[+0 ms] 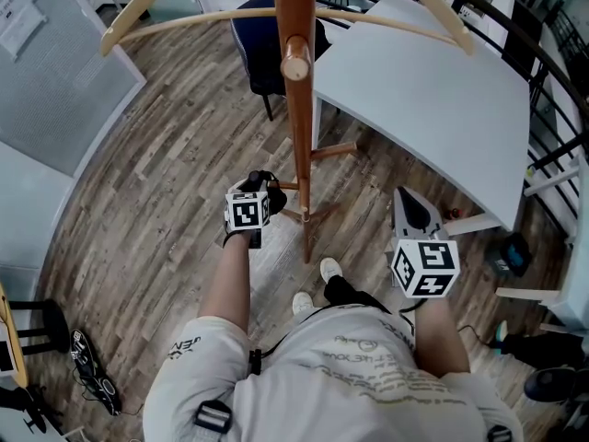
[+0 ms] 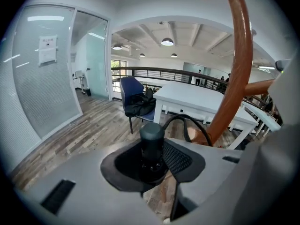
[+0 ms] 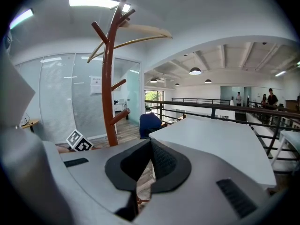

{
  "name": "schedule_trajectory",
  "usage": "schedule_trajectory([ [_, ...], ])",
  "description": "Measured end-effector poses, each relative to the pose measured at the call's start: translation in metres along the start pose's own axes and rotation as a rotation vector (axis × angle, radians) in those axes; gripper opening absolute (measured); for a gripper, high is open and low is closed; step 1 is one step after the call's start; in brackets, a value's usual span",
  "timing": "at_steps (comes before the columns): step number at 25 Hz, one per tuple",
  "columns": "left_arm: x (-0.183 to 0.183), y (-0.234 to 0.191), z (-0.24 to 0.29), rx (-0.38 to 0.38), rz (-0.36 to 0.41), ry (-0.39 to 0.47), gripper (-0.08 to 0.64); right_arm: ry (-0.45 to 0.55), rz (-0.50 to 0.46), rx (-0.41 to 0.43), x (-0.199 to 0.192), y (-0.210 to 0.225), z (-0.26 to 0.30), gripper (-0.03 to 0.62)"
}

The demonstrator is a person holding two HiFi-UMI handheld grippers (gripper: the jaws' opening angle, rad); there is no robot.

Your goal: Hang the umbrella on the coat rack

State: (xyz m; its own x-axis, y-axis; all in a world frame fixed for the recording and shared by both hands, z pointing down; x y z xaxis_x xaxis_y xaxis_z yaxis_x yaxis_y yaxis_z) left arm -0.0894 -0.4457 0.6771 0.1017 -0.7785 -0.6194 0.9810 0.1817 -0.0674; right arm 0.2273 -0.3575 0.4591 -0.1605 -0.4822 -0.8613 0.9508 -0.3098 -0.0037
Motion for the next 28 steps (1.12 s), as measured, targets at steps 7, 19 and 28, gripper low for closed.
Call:
schedule_trajectory([
  [7, -0.018, 0.01, 0.015, -0.01, -0.039, -0.042, 0.144, -0.004, -0.009, -0.016, -0.001, 0.011, -0.003, 0.0],
  [19, -0.041, 0.025, 0.019, -0.03, -0.048, -0.077, 0.144, -0.01, -0.017, -0.025, -0.004, 0.011, -0.008, 0.0],
  [28, -0.042, 0.027, 0.002, -0.012, -0.003, -0.044, 0.144, -0.004, -0.01, -0.018, -0.009, 0.006, -0.013, 0.0],
])
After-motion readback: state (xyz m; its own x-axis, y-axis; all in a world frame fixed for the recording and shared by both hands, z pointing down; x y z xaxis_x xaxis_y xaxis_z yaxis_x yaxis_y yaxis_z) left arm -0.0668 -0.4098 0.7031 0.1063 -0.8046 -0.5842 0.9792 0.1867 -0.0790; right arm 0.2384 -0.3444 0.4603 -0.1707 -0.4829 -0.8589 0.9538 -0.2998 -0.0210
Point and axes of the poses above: the fingertips, and each gripper's own axes: z forward along the fingers, y to its right, x out of its top, the point moved 3 cm from there along -z, backward along the fingers, and after that the axes turned 9 degrees about -y, right-handed, at the moved point
